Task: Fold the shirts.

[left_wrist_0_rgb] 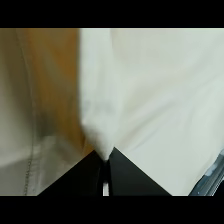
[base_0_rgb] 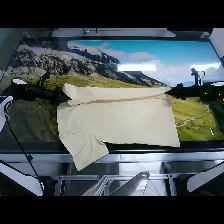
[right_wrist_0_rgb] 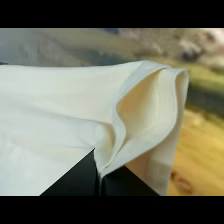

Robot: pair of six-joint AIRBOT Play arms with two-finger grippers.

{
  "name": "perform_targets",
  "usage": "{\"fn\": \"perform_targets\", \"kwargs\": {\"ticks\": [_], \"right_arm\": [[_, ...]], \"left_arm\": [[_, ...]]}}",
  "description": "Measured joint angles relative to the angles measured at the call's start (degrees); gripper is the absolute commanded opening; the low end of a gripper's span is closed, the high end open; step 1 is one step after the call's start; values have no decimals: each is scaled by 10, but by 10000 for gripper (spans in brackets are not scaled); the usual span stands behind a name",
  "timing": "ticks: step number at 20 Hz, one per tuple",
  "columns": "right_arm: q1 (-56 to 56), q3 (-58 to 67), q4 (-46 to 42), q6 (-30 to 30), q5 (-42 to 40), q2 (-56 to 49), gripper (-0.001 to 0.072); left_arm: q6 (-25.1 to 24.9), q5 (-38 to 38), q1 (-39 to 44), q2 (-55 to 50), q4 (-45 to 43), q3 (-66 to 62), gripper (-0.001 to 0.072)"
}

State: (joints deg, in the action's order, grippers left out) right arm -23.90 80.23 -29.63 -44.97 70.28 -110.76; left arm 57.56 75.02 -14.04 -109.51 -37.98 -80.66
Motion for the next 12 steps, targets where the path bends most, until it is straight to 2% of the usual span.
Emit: {"fn": "perform_targets", "kwargs": {"ticks": [4,5,6,7,12], "right_arm": [[0,0,-7,0,4,-2,29],[0,0,-12,0,6,-2,168],[0,0,-17,0,7,-2,326],[-2,0,-23,-1,9,-2,366],[-27,1,-52,-33,36,11,359]], "left_arm": [[-4,-19,0,1,0,5,20],[-4,-19,-1,1,0,6,23],[-4,-18,-2,1,0,6,187],[-5,-13,-4,1,0,5,299],[20,69,-28,1,0,-36,296]]}}
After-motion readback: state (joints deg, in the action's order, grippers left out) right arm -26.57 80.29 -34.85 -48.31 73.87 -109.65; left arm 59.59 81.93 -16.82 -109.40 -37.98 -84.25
